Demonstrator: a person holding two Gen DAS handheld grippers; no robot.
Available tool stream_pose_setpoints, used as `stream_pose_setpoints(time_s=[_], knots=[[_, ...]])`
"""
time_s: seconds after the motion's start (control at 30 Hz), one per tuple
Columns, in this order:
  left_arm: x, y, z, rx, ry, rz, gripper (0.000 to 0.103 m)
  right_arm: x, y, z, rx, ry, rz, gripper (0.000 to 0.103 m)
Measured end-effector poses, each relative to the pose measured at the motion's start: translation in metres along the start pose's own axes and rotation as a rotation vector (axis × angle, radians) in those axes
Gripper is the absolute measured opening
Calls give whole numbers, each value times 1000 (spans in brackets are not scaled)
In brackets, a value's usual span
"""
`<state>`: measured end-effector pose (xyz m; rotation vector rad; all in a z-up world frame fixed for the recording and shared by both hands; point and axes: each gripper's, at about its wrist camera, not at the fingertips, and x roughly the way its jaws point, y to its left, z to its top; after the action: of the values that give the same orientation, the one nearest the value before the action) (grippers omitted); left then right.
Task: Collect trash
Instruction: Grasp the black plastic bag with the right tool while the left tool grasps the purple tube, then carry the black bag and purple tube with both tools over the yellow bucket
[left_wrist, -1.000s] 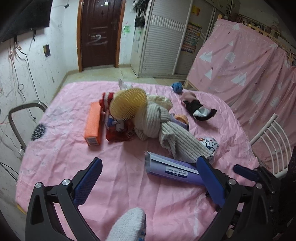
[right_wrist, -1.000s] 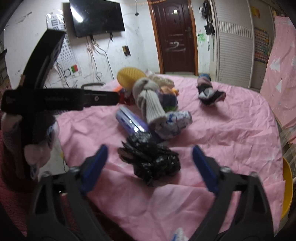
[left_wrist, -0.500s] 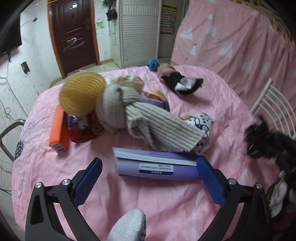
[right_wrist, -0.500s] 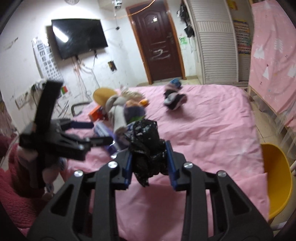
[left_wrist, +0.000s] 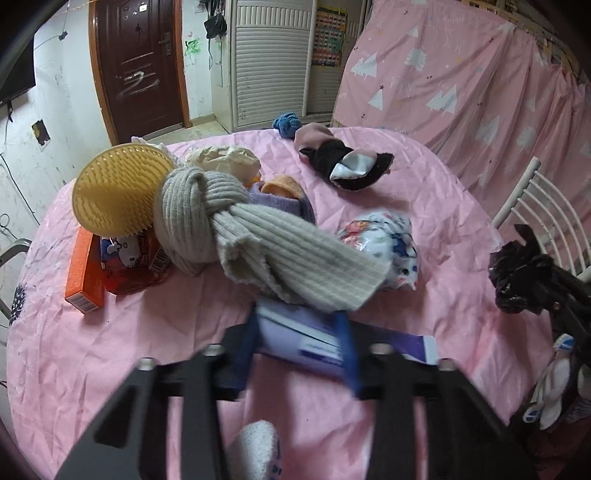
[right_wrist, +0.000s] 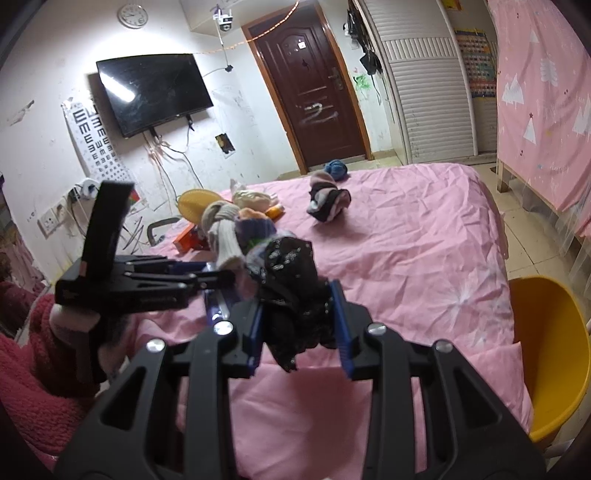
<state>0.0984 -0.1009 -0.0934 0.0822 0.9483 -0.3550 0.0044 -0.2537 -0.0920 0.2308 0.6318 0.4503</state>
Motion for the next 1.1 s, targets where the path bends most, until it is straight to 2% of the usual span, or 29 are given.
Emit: stream_pose_setpoints(time_s=[0.07, 0.17, 0.67, 1.1], knots=[[-3, 0, -2, -1, -5, -4, 10, -1, -1, 0, 5, -4, 1, 31], [-10, 1, -6, -11, -15, -21, 5, -4, -2, 0, 8, -11, -1, 31], [-74, -7, -6, 16, -149, -23, 0, -25, -11, 10, 9, -85, -43, 31], [-95, -39, 14, 93, -221, -16, 0, -57, -59, 16, 89, -172, -134, 31]])
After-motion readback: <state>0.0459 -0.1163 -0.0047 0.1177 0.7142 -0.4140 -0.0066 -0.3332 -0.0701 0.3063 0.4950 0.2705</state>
